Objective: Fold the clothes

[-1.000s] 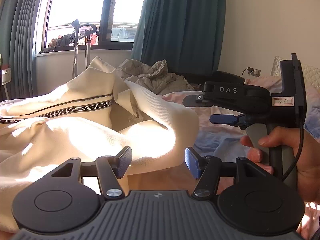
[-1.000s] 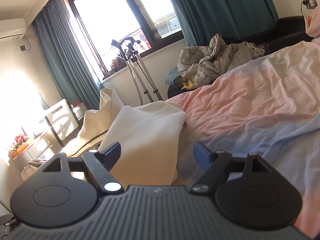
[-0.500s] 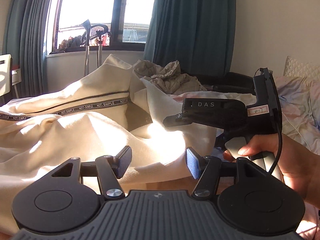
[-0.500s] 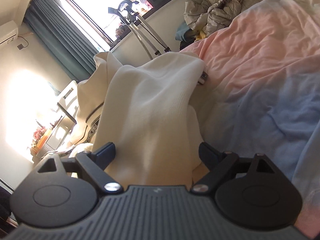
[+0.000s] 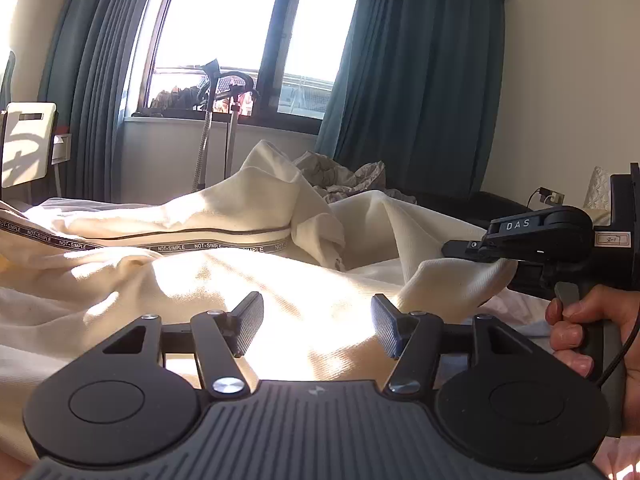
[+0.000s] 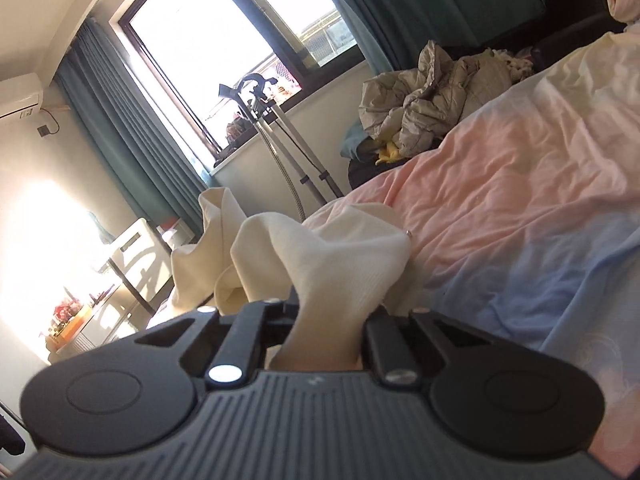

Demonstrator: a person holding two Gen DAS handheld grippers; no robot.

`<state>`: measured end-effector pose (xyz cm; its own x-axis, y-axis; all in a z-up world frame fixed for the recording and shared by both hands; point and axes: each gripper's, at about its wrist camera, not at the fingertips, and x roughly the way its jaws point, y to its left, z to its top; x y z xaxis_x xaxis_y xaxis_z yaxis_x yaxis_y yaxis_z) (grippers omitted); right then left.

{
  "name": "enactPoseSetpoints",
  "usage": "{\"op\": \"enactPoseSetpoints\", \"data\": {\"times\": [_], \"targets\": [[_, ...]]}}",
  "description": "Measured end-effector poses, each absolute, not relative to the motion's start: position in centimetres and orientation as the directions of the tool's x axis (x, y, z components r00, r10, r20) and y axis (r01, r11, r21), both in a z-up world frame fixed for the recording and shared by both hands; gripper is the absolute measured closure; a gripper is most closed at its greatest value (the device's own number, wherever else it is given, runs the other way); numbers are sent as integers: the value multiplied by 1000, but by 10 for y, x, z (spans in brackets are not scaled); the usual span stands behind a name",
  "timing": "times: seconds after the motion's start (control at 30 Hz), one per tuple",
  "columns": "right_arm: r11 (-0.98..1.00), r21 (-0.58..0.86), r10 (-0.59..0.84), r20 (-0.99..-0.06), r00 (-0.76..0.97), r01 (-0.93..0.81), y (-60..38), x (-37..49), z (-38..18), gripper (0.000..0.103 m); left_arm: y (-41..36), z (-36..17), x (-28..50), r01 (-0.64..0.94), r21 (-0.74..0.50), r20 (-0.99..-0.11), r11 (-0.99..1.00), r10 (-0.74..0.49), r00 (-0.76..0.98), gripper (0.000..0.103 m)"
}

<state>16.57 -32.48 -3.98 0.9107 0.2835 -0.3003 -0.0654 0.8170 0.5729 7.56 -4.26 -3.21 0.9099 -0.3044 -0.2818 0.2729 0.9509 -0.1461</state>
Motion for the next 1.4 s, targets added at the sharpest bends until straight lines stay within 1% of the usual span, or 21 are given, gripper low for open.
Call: {"op": "enactPoseSetpoints", "data": {"times": [0.07, 0.17, 0.27, 0.37, 0.43, 0.47, 0.5, 0.63, 0.7, 0.77, 0.8, 0.83, 0.9, 1.0, 1.1, 1.17, 1.23, 1.3, 1.33, 1.37, 1.4], "targets": [[819, 571, 284, -310, 907, -61, -330, 155, -35, 93, -39, -29, 74, 275, -162, -271, 948, -311, 911, 40], [797, 601, 327, -355, 876, -54, -340, 140, -37, 91, -34, -27, 74, 275, -184, -270, 944, -318, 909, 40], [727, 687, 370, -389, 844, -2, -352, 135, -53, 82, -31, -27, 74, 273, -195, -275, 942, -320, 906, 40], [651, 758, 385, -371, 845, 36, -366, 141, -65, 69, -27, -28, 76, 273, -211, -279, 939, -325, 903, 40], [606, 792, 371, -365, 854, 75, -375, 149, -75, 40, -26, -30, 79, 272, -215, -287, 938, -327, 900, 40], [573, 814, 368, -359, 858, 96, -381, 154, -81, 37, -26, -31, 81, 271, -217, -292, 938, -327, 899, 40], [538, 835, 363, -354, 862, 116, -387, 158, -88, 36, -26, -32, 82, 270, -219, -297, 938, -327, 897, 40], [268, 933, 334, -324, 885, 241, -418, 171, -131, 35, -24, -37, 89, 266, -221, -313, 938, -327, 892, 40], [200, 940, 345, -330, 879, 275, -425, 177, -148, 38, -25, -39, 91, 269, -223, -318, 937, -331, 888, 40], [173, 947, 392, -319, 863, 271, -423, 186, -158, 51, -26, -40, 92, 276, -220, -319, 936, -336, 886, 40], [163, 950, 417, -311, 854, 267, -422, 190, -162, 76, -26, -40, 92, 278, -217, -317, 936, -337, 886, 40], [193, 946, 410, -319, 855, 260, -420, 191, -157, 90, -26, -39, 91, 279, -214, -315, 936, -337, 887, 40], [294, 933, 355, -308, 883, 207, -415, 187, -134, 93, -25, -38, 90, 277, -213, -307, 937, -334, 891, 40], [553, 832, 241, -217, 946, 50, -396, 168, -76, 94, -22, -35, 89, 271, -221, -291, 937, -328, 899, 40], [765, 639, 177, -90, 980, -80, -362, 135, -25, 94, -18, -31, 86, 263, -230, -270, 937, -321, 908, 40], [882, 456, 146, -18, 989, -122, -338, 104, -4, 94, -14, -28, 84, 259, -239, -261, 936, -319, 911, 40], [921, 356, 169, 5, 986, -159, -322, 86, 4, 93, -10, -26, 82, 257, -256, -257, 932, -321, 912, 40], [900, 394, 218, -41, 975, -185, -320, 79, 2, 89, -7, -24, 81, 262, -265, -256, 928, -330, 909, 40], [877, 443, 243, -68, 968, -189, -324, 79, -3, 85, -7, -24, 79, 265, -264, -254, 928, -331, 909, 40], [847, 498, 268, -94, 959, -188, -331, 81, -9, 84, -6, -23, 78, 265, -262, -253, 928, -330, 909, 40], [814, 551, 293, -117, 949, -184, -337, 82, -14, 80, -5, -22, 77, 265, -265, -252, 927, -331, 909, 40]]}}
